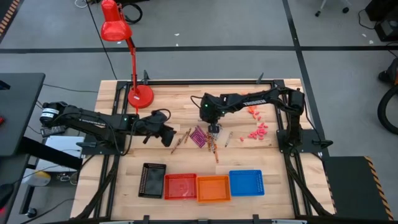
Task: Sort crayons
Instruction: Put the black crayon into the blue bin
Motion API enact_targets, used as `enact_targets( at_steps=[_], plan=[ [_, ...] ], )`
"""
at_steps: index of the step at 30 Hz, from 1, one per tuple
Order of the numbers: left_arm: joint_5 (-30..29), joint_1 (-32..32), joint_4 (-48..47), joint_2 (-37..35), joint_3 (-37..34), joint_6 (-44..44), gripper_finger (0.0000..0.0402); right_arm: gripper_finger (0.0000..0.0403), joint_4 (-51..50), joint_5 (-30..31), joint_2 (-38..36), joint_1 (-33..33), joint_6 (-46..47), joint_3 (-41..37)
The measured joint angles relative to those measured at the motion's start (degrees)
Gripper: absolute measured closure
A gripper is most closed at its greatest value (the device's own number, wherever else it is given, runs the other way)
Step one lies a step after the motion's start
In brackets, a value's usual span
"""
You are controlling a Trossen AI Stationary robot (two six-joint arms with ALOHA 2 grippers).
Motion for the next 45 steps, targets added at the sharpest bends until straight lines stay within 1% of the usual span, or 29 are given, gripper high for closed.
enact_targets(
  at_steps=[3,5,9,12,15,18,21,27,30,37,41,45],
  plan=[
    [2.21,0.00,-0.86,0.00,0.00,0.00,0.0264,0.0373,-6.68,-0.66,0.00,0.48,0.00,4.64],
    [3.36,0.00,-1.73,0.00,0.00,-0.09,0.0264,0.0373,-11.17,-2.46,0.00,0.89,-0.02,7.57],
    [4.33,0.00,-3.34,0.00,0.00,-0.24,0.0264,0.0373,-18.82,-8.07,0.00,2.24,0.13,13.44],
    [4.35,0.00,-3.49,0.00,0.00,-0.23,0.0264,0.0372,-24.60,-12.93,-0.07,3.53,2.18,17.50],
    [4.34,0.00,-3.47,0.00,0.00,-0.02,0.0264,0.0372,-28.58,-18.35,-0.07,5.23,5.54,19.97],
    [4.33,0.00,-3.45,0.00,0.00,0.82,0.0264,0.0372,-30.39,-24.36,-0.13,7.52,8.60,20.31],
    [4.28,0.02,-3.41,0.00,0.00,3.07,0.0264,0.0372,-33.14,-27.63,-0.13,10.63,10.59,20.31],
    [4.24,0.02,-3.21,0.00,0.00,6.87,0.0264,0.0372,-33.89,-30.77,-0.48,18.19,14.76,20.31],
    [4.24,0.02,-3.08,0.00,0.00,9.08,0.0264,0.0372,-34.32,-31.01,-0.48,21.85,15.95,20.31],
    [4.20,0.02,-2.48,0.00,0.00,8.21,0.0264,0.0372,-33.80,-34.91,-0.48,27.83,18.68,20.31],
    [4.17,0.02,-2.44,0.00,0.00,7.45,0.0264,0.0372,-31.19,-34.45,-0.33,30.21,21.10,20.31],
    [4.17,0.00,-2.40,0.00,0.00,6.69,0.0264,0.0372,-30.19,-29.63,-0.18,32.01,25.15,18.96]
  ],
)
